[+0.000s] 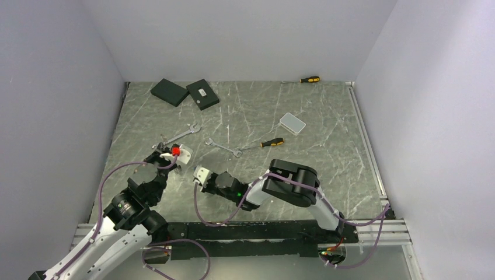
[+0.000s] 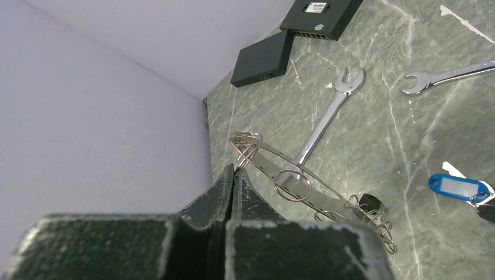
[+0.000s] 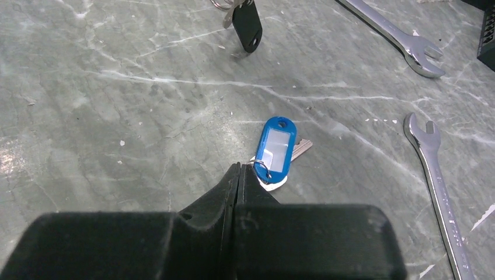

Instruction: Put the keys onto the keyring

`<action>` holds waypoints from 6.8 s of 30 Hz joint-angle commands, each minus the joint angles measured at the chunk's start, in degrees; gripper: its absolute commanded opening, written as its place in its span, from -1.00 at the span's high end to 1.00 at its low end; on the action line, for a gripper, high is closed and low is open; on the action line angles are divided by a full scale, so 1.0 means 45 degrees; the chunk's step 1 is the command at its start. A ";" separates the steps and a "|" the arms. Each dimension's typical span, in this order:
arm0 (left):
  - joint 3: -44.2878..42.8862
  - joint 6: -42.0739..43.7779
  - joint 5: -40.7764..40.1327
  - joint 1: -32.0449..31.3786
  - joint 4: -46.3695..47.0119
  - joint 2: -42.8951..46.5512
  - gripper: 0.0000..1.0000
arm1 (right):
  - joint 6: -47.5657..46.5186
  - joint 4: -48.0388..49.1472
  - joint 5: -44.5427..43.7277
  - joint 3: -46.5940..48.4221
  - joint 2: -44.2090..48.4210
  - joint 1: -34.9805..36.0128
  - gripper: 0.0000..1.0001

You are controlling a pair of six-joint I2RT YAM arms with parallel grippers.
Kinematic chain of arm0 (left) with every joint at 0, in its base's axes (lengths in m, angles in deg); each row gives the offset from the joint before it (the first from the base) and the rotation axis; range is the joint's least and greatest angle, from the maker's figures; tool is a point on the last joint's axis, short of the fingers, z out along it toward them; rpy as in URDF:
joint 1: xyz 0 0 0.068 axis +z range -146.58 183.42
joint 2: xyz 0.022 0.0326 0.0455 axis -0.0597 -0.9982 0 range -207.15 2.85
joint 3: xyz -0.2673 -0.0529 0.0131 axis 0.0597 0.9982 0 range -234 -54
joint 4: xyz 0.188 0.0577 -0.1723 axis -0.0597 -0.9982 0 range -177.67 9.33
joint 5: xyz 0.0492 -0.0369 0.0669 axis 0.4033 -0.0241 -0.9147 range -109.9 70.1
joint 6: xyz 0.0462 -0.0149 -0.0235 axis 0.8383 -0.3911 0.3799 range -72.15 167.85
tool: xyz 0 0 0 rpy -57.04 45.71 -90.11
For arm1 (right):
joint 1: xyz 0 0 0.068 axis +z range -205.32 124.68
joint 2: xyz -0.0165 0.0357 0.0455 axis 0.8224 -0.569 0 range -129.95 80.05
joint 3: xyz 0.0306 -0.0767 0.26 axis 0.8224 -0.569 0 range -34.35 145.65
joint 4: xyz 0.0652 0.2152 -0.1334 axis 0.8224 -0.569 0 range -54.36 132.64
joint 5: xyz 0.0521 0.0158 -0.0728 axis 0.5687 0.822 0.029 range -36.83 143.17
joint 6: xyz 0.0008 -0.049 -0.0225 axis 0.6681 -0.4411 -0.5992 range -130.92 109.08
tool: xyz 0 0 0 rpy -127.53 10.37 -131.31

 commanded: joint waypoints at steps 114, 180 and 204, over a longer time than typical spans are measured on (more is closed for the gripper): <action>-0.1648 -0.1697 1.5469 0.0131 -0.1294 -0.0719 1.00 | 0.2907 -0.8159 0.8696 -0.3537 1.3943 -0.4061 1.00; -0.4351 0.0720 2.0416 0.0130 -0.2450 -0.6669 1.00 | 0.3170 -1.4129 1.2011 0.0833 1.3373 -0.4213 1.00; -0.4175 0.0628 2.0260 0.0134 -0.2341 -0.6758 1.00 | 0.2657 -1.5024 1.2042 0.0620 1.4081 -0.4013 1.00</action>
